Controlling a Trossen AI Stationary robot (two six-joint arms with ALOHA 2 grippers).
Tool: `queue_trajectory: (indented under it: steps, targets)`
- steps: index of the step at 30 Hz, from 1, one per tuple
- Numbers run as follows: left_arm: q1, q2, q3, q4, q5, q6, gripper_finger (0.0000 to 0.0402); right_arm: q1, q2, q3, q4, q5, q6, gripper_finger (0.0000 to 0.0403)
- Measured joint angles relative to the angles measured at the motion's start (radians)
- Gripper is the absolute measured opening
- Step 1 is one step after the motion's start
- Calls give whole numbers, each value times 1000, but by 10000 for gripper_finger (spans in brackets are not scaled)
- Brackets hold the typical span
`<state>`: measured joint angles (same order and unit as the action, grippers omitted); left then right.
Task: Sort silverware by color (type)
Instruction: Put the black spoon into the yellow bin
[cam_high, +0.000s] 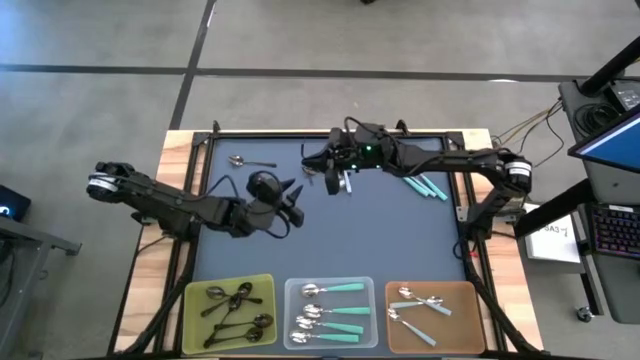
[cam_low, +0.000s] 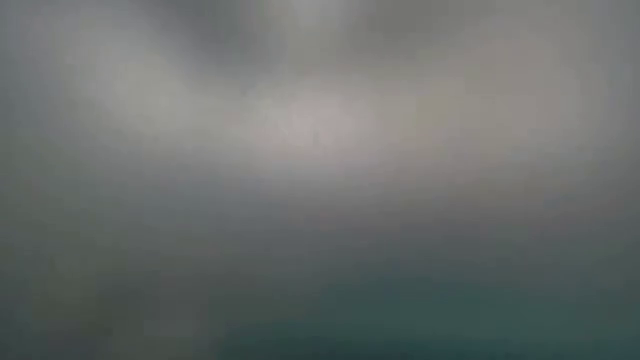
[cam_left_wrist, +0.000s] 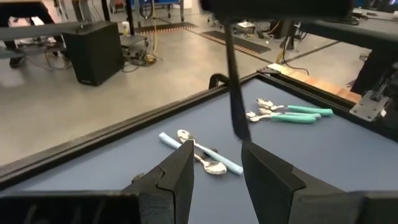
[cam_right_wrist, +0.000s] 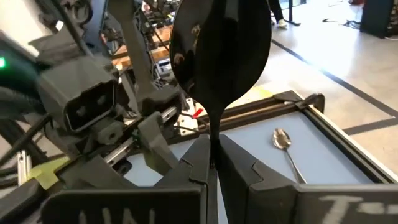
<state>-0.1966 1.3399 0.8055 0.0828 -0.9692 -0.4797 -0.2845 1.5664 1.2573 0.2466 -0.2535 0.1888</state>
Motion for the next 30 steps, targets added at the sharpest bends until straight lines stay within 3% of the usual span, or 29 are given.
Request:
queue_trajectory:
  steps: [9,30]
  targets:
    - [14,0,0,148,0,154,116,33,33,53,-4,0,-78,9]
    - [43,0,1,223,18,158,104,58,33,59,-2,-1,-150,9]
